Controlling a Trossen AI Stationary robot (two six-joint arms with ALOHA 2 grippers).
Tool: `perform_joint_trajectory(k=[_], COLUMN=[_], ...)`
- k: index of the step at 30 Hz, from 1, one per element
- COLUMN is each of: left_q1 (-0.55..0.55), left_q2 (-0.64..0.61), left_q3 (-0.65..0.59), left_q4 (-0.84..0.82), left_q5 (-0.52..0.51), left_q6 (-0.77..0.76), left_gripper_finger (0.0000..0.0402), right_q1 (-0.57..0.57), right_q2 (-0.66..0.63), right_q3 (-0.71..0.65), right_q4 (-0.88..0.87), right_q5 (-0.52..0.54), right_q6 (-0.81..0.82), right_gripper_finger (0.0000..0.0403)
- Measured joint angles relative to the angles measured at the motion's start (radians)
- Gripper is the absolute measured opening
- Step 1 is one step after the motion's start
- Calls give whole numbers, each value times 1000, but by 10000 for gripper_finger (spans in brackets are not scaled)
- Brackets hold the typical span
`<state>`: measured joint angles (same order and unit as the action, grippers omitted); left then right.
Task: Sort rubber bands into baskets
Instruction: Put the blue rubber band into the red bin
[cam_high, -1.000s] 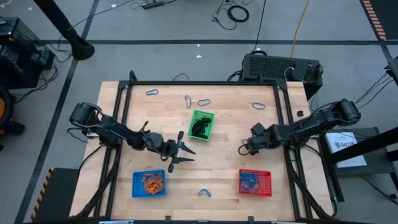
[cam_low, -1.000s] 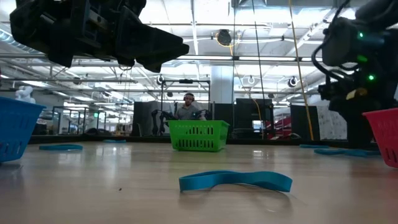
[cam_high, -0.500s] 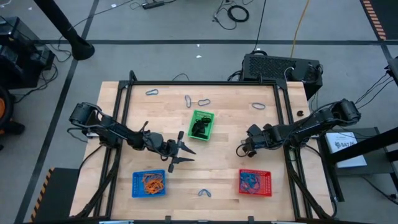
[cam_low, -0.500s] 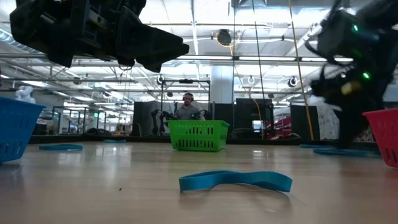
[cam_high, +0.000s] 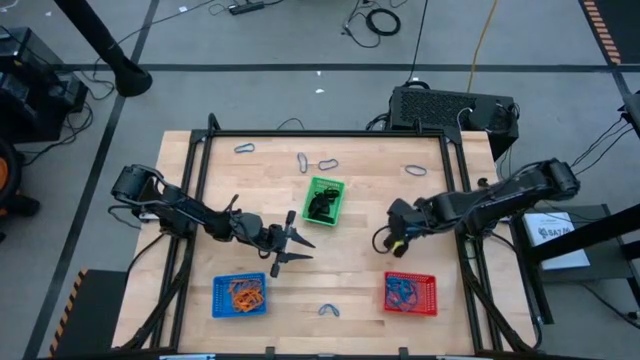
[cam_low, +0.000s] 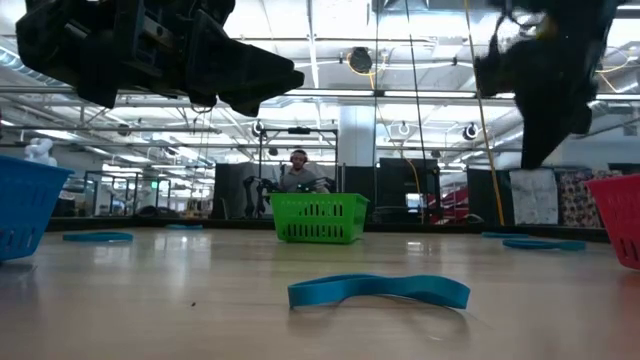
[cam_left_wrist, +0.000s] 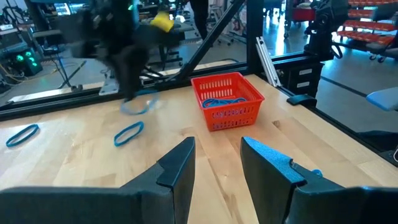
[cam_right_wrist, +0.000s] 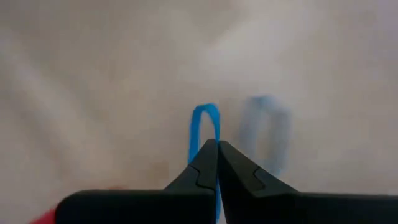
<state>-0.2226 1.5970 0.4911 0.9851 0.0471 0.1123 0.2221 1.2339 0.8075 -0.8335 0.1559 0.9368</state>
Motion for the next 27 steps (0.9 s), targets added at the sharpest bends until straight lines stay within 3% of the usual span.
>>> perform_joint_trajectory(k=[5,9,19,27], left_q1=[0,0,0,0], left_q2=[0,0,0,0], left_q3=[0,0,0,0], left_q4=[0,0,-1,-1], left_q5=[0,0,0,0], left_q6=[0,-1,-1,-3], left_gripper_finger=[137,137,137,137], right_q1=[107,211,411,444], right_q2=[0,0,42,124], right_q3=[36,37,37,37], right_q4=[167,289,239,234], right_q5=[-212,-299,-255,-233], right_q6=[13,150,462,516], right_gripper_finger=[0,0,0,14])
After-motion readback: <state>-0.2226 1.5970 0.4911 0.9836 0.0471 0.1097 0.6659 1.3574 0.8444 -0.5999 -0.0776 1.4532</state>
